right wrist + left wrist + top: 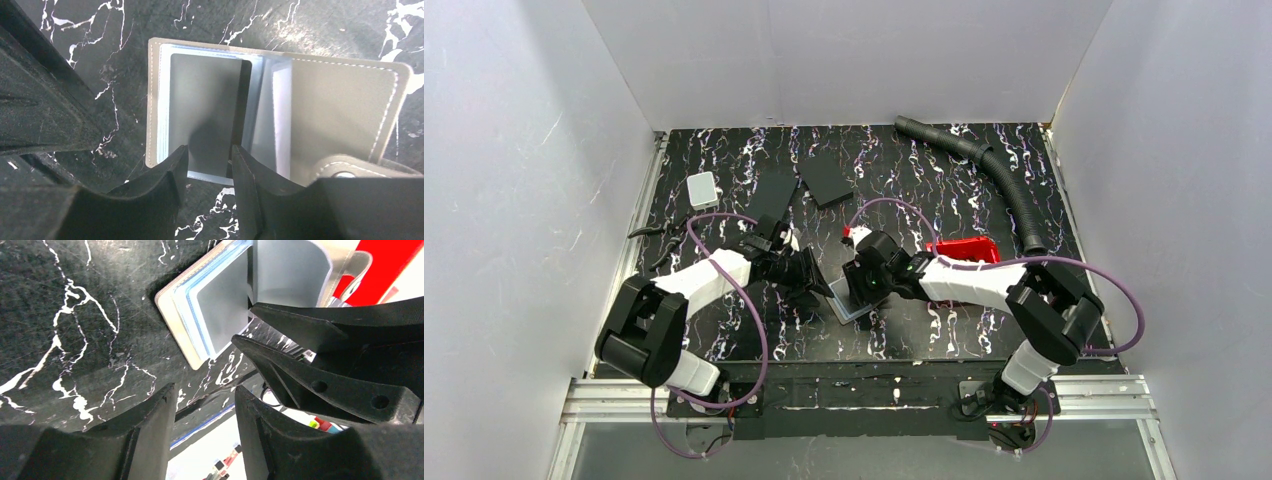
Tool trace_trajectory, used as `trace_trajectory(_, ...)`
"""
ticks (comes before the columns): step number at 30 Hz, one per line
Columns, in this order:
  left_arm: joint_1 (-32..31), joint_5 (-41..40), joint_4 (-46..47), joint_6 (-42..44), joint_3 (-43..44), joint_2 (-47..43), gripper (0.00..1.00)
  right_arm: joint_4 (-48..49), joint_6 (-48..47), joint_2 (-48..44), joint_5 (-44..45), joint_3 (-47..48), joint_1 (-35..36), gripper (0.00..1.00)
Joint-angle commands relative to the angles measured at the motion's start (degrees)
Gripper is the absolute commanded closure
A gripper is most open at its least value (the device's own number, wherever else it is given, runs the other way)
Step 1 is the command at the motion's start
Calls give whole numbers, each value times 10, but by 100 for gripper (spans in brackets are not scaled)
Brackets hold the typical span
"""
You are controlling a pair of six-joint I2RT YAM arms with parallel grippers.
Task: Put the credit cards into the card holder
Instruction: Insert the credit card into the card holder.
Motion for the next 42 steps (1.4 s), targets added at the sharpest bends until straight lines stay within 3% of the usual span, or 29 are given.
trace_trajectory(1, -4, 20, 37, -32, -11, -14, 55, 17, 3, -3, 27, 6, -3, 53)
trace_trajectory(8, -14, 28, 64, -54, -12, 1, 55, 51, 27, 2, 10, -26, -13, 51)
trace_trajectory(12, -16, 25, 95, -80, -15, 13, 61, 111, 63, 6, -47, -65, -35, 53)
trace_trajectory(15, -26, 2, 119, -106, -17, 35, 64, 151, 88, 7, -70, -99, -54, 64)
trace_trajectory(22, -43, -29, 125, -123, -27, 34, 65, 176, 105, 8, -77, -122, -66, 78)
trace_trajectory(28, -46, -54, 108, -119, -37, 13, 65, 183, 112, 17, -84, -128, -72, 70)
trace_trajectory(34, -46, -54, 106, -115, -33, 14, 65, 212, 132, 22, -106, -143, -86, 80)
trace_trajectory(42, -46, -48, 115, -116, -23, 30, 66, 293, 194, 43, -177, -184, -126, 83)
